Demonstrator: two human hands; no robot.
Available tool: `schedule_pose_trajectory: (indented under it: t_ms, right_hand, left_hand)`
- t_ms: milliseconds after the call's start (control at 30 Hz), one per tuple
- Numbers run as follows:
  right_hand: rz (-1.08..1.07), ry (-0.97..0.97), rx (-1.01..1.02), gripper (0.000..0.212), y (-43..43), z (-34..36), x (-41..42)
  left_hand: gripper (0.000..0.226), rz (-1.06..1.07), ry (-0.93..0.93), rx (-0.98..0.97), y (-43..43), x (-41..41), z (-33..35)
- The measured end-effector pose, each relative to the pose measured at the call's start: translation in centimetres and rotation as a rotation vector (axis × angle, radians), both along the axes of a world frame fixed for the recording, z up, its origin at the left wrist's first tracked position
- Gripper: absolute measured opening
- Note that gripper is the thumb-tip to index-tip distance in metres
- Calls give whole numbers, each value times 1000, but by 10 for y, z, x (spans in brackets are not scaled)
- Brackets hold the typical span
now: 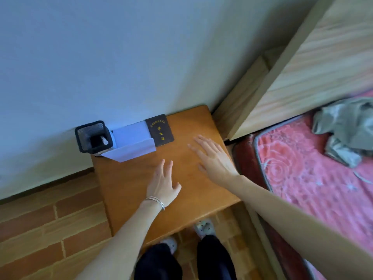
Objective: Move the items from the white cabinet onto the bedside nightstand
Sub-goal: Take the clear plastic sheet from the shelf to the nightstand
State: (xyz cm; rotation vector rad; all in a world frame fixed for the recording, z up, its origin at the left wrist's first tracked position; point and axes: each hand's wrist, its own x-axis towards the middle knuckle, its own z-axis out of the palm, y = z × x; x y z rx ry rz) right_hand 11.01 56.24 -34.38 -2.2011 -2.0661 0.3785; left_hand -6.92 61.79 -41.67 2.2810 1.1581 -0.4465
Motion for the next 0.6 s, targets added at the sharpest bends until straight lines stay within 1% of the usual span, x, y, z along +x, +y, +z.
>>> schedule_pose_trajectory:
  t_ms: [33,100,200,300,433,600]
  right_hand:
    - [-47,-12,-13,66,-15,19,-3]
    - [-163,-54,-38,67,-48,56,-9]
    - [-343,-95,-22,68,-99,114,-20]
    - [-465,-135,25,60,-153,178,-30]
    - [-597,-214,86,56,-235,262,-54]
    - [-803,-348,98,53,-363,348,-117]
  left_hand:
    - [73,-75,-11,-18,-3,0,23]
    - [71,-253,-58,52,-7,0,75]
    - [68,-435,-219,160,-17,3,155]
    - [69,-648,-328,256,-39,10,232]
    - [65,-898,-491,352,-92,27,326]
    - [63,-1144,-705,386,-182,47,408]
